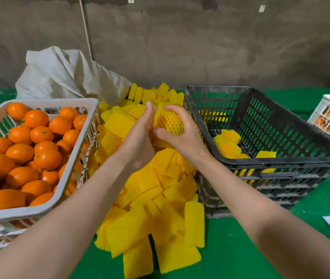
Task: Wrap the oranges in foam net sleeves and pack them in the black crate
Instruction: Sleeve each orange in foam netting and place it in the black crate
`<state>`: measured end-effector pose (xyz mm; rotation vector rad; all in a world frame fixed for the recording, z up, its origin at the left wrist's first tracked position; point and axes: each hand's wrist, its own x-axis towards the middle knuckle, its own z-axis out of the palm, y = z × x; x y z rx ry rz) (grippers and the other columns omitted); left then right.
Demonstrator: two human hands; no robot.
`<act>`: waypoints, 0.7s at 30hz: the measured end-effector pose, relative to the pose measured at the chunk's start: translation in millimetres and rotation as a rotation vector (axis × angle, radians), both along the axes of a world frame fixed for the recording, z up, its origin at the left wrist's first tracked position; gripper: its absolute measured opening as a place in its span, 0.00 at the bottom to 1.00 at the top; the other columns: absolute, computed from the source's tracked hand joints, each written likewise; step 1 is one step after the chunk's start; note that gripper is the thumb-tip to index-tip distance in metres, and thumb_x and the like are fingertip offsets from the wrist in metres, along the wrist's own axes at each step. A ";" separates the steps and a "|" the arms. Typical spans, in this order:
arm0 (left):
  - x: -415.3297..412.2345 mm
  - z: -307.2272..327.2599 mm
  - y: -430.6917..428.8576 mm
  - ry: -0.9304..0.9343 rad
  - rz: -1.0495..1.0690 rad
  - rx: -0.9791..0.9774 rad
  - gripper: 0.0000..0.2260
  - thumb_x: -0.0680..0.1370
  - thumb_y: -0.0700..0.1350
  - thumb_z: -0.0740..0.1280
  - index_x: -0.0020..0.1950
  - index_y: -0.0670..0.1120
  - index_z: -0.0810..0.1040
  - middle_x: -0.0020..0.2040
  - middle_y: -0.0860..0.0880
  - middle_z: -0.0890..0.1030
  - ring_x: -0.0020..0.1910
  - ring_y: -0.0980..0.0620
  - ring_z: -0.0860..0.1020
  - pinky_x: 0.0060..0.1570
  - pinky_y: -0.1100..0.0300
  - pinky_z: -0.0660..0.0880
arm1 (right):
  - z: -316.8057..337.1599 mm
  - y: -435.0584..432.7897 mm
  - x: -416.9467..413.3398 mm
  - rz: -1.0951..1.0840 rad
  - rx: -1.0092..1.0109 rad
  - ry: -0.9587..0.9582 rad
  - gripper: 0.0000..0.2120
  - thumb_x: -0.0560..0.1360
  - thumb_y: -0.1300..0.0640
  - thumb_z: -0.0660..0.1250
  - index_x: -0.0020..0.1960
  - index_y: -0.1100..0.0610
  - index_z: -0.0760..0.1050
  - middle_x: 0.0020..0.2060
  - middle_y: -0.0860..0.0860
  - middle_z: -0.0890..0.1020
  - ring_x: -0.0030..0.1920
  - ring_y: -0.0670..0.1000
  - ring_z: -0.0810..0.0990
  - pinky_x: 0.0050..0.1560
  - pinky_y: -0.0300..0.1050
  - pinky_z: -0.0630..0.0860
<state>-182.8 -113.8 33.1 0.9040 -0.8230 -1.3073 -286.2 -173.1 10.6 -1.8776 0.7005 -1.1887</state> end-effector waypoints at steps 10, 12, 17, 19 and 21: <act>-69.7 -19.9 -65.2 -0.835 0.180 -0.205 0.15 0.81 0.35 0.58 0.67 0.39 0.71 0.63 0.43 0.75 0.64 0.43 0.74 0.61 0.56 0.69 | 24.0 -109.8 -87.1 -0.394 0.056 0.123 0.22 0.65 0.56 0.75 0.56 0.46 0.74 0.52 0.47 0.76 0.54 0.48 0.75 0.53 0.42 0.73; -80.9 -26.1 -79.0 -1.117 0.118 -0.279 0.12 0.80 0.35 0.61 0.63 0.39 0.77 0.61 0.43 0.78 0.61 0.46 0.75 0.56 0.65 0.68 | 16.6 -142.2 -101.4 -0.469 0.028 0.454 0.21 0.64 0.52 0.75 0.55 0.45 0.74 0.55 0.49 0.78 0.57 0.51 0.75 0.55 0.44 0.71; -94.1 -37.0 -99.8 -1.481 0.056 -0.331 0.10 0.79 0.39 0.64 0.58 0.45 0.81 0.57 0.48 0.82 0.57 0.47 0.72 0.53 0.66 0.61 | -18.2 -189.0 -96.9 -0.127 -0.152 1.496 0.27 0.67 0.47 0.74 0.64 0.49 0.71 0.62 0.56 0.73 0.65 0.59 0.68 0.58 0.51 0.73; -92.5 -39.3 -102.4 -1.488 0.057 -0.303 0.10 0.79 0.40 0.64 0.58 0.46 0.81 0.56 0.48 0.82 0.57 0.47 0.71 0.54 0.63 0.62 | -33.9 -194.0 -89.3 0.024 -0.169 1.703 0.30 0.67 0.47 0.74 0.66 0.53 0.69 0.62 0.56 0.73 0.62 0.59 0.70 0.61 0.54 0.72; -91.1 -40.8 -101.8 -1.482 0.061 -0.296 0.10 0.79 0.40 0.64 0.59 0.46 0.80 0.56 0.48 0.81 0.56 0.48 0.70 0.54 0.62 0.64 | -47.7 -193.4 -85.2 0.124 -0.141 1.778 0.32 0.69 0.46 0.73 0.68 0.56 0.68 0.62 0.55 0.74 0.61 0.58 0.73 0.64 0.54 0.70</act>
